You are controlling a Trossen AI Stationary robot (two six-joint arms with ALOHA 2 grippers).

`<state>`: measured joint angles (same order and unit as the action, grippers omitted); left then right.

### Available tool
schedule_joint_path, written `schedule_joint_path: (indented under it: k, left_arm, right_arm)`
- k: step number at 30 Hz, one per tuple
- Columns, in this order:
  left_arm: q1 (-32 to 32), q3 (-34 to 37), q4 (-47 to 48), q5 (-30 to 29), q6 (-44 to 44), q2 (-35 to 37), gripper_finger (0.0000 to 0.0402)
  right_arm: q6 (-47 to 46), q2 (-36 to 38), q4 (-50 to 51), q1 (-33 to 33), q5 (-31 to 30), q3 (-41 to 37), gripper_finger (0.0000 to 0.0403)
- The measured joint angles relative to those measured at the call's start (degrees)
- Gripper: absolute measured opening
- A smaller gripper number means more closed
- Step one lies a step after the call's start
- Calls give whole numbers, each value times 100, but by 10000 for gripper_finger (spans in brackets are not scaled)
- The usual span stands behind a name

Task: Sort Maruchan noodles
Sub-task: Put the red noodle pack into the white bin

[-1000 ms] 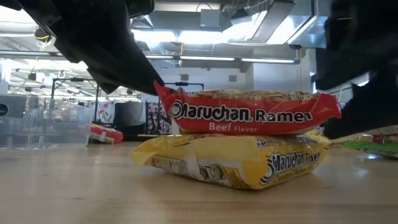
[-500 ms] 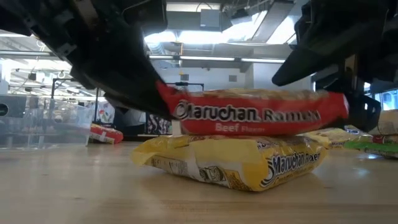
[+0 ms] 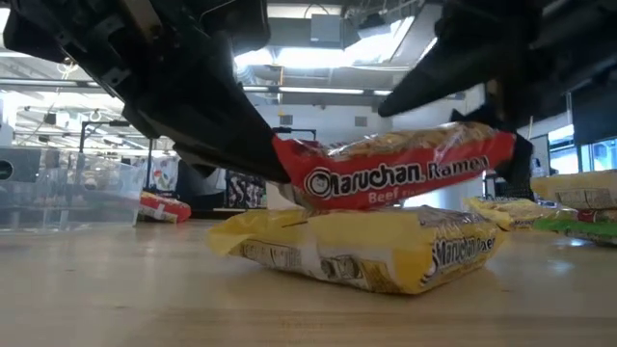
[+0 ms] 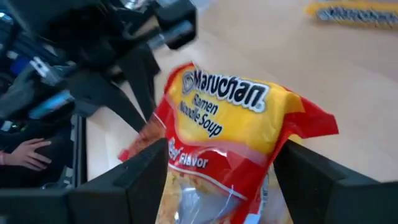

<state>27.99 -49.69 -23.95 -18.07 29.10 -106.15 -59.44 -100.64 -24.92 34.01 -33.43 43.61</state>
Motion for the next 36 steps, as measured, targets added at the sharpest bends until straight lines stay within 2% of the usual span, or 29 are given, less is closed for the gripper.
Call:
schedule_joint_path:
  k: [7, 13, 16, 19, 25, 28, 36]
  left_arm:
    - [-11, 2, -52, 34, -323, 0, 15]
    - [-28, 0, -129, -67, -600, 2, 15]
    - [-30, 0, -115, -90, -654, 2, 15]
    - [-30, 0, -126, -89, -684, 2, 15]
    - [-35, 0, -79, -66, -685, 20, 15]
    - [-35, -2, 143, 20, -685, 213, 15]
    - [16, -9, 1458, 34, -684, 1103, 15]
  right_arm:
    - [422, 4, -158, 1, 48, 7, 233]
    - [334, 11, -105, -82, 524, 18, 217]
    - [302, 11, -84, -146, 568, 18, 205]
    - [461, 11, -164, -144, 490, 18, 183]
    - [759, 13, -169, -137, 422, 27, 116]
    - [1008, 62, -143, -139, 440, 31, 99]
    - [1967, 656, 569, -137, 274, 23, 108]
